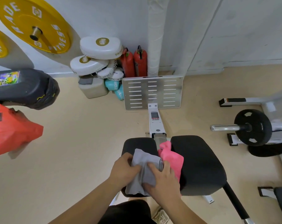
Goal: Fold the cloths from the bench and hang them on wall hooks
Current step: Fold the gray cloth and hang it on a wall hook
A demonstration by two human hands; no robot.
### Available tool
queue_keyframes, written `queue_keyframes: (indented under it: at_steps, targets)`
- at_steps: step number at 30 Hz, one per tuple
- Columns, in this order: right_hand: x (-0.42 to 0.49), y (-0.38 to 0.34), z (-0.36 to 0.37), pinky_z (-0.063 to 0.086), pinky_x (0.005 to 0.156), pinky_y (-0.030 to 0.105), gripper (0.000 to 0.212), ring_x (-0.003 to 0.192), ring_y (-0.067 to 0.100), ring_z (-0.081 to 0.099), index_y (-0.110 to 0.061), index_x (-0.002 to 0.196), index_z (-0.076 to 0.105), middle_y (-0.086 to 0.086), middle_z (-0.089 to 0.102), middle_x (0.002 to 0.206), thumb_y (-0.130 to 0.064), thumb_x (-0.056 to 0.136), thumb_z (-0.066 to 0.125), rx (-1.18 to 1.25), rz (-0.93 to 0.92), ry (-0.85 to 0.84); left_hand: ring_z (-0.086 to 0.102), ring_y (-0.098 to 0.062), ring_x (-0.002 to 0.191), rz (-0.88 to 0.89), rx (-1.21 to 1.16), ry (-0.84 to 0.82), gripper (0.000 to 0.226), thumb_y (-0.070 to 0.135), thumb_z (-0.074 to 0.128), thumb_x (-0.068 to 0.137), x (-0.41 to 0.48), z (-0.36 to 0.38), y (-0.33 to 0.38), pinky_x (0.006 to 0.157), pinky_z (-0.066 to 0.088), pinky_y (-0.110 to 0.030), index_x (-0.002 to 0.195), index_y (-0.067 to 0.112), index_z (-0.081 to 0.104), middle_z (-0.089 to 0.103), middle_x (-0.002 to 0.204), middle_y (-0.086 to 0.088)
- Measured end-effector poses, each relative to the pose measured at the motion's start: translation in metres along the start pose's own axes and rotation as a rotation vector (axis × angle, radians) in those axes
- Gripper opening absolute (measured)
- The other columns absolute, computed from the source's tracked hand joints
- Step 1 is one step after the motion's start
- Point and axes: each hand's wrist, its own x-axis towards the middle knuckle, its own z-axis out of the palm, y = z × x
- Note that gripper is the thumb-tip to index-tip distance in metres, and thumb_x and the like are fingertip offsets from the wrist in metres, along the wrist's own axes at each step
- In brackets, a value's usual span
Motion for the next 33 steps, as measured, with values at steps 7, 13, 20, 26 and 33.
queue_keyframes:
  at_steps: [7, 13, 20, 26, 33]
  targets:
    - [0.003, 0.018, -0.024, 0.044, 0.077, 0.007, 0.05, 0.094, 0.001, 0.057, -0.029, 0.144, 0.046, -0.015, 0.057, 0.115, -0.015, 0.098, 0.059, 0.585, 0.092, -0.041, 0.064, -0.004, 0.088, 0.204, -0.008, -0.109, 0.031, 0.038, 0.066, 0.091, -0.016, 0.015, 0.024, 0.077, 0.049, -0.017, 0.12, 0.033, 0.059, 0.068, 0.099, 0.013]
    - [-0.004, 0.034, -0.023, 0.056, 0.085, 0.021, 0.05, 0.094, 0.004, 0.067, -0.024, 0.147, 0.044, -0.019, 0.064, 0.099, -0.01, 0.1, 0.052, 0.645, 0.244, -0.092, 0.06, -0.004, 0.078, 0.207, 0.021, -0.155, 0.041, 0.03, 0.073, 0.086, -0.011, 0.039, 0.02, 0.069, 0.047, -0.012, 0.121, 0.034, 0.051, 0.058, 0.089, 0.013]
    - [-0.031, 0.031, -0.033, 0.051, 0.079, 0.006, 0.068, 0.098, 0.003, 0.063, -0.028, 0.158, 0.026, 0.004, 0.067, 0.121, 0.003, 0.1, 0.045, 0.799, 0.201, -0.179, 0.064, -0.015, 0.096, 0.182, 0.23, -0.162, 0.059, 0.061, 0.069, 0.071, 0.001, 0.052, 0.019, 0.086, 0.058, -0.035, 0.117, 0.029, 0.05, 0.062, 0.109, 0.007]
    - [-0.073, 0.027, -0.032, 0.053, 0.101, 0.025, 0.058, 0.113, 0.001, 0.064, -0.046, 0.141, 0.037, -0.021, 0.061, 0.123, -0.015, 0.099, 0.062, 0.849, 0.164, -0.004, 0.062, -0.011, 0.084, 0.383, 0.178, -0.246, 0.046, 0.049, 0.075, 0.065, -0.031, 0.04, 0.015, 0.071, 0.054, -0.031, 0.098, 0.029, 0.051, 0.064, 0.093, 0.008]
    - [-0.177, 0.018, -0.038, 0.03, 0.122, 0.027, 0.084, 0.147, 0.001, 0.027, -0.035, 0.159, 0.026, -0.016, 0.025, 0.164, -0.032, 0.089, 0.072, 0.405, -0.066, 0.145, 0.055, -0.004, 0.088, 0.935, 0.33, -0.179, 0.043, 0.044, 0.073, 0.068, -0.128, 0.012, -0.012, 0.074, 0.049, -0.023, 0.109, 0.039, 0.066, 0.057, 0.093, 0.016]
